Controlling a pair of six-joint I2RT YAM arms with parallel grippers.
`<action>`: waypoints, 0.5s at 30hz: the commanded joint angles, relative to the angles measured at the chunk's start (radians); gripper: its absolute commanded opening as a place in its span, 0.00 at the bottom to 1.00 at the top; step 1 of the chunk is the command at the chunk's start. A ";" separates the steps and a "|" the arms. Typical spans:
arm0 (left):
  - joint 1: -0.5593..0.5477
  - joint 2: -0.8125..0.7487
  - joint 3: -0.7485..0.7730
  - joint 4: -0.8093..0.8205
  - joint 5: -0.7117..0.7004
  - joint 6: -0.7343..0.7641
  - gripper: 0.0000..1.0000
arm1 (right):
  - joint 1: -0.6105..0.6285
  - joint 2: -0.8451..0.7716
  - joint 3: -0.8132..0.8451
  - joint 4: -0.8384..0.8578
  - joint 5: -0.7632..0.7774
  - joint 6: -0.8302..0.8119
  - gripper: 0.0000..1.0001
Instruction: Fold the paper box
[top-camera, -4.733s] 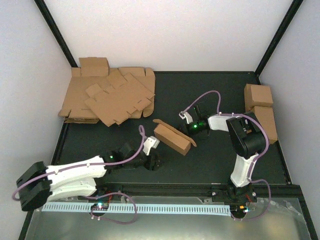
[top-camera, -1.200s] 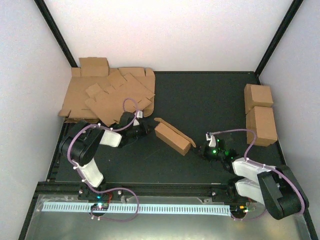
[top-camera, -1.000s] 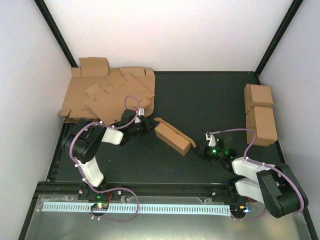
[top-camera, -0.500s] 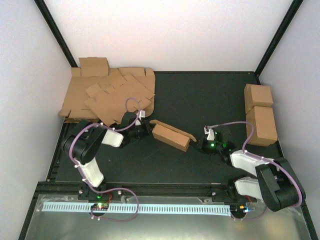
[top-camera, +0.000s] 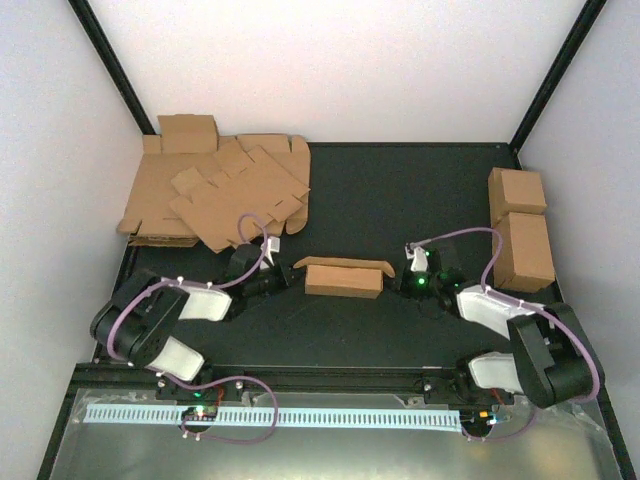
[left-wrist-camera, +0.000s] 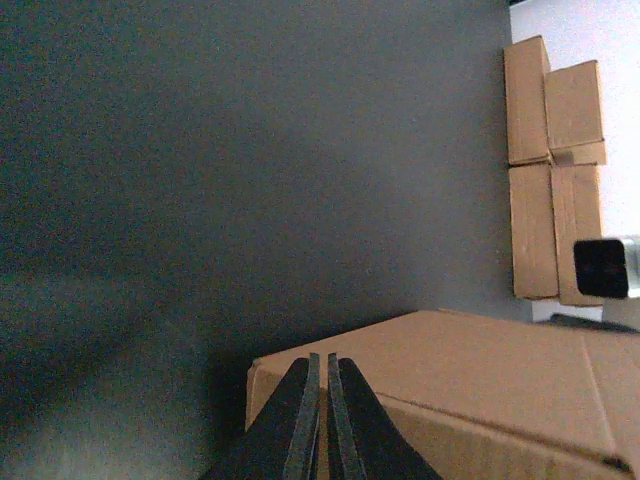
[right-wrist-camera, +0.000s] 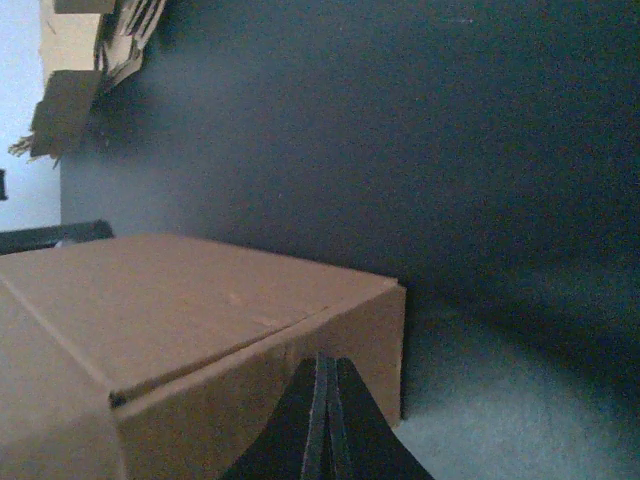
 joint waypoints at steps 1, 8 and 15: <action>-0.037 -0.098 -0.033 -0.022 0.000 -0.020 0.06 | 0.002 0.058 0.064 -0.002 -0.025 -0.078 0.02; -0.060 -0.259 -0.066 -0.140 -0.051 -0.033 0.07 | 0.001 0.152 0.132 0.007 -0.074 -0.098 0.02; -0.065 -0.309 -0.070 -0.229 -0.086 -0.017 0.08 | 0.002 0.139 0.158 -0.031 -0.046 -0.126 0.02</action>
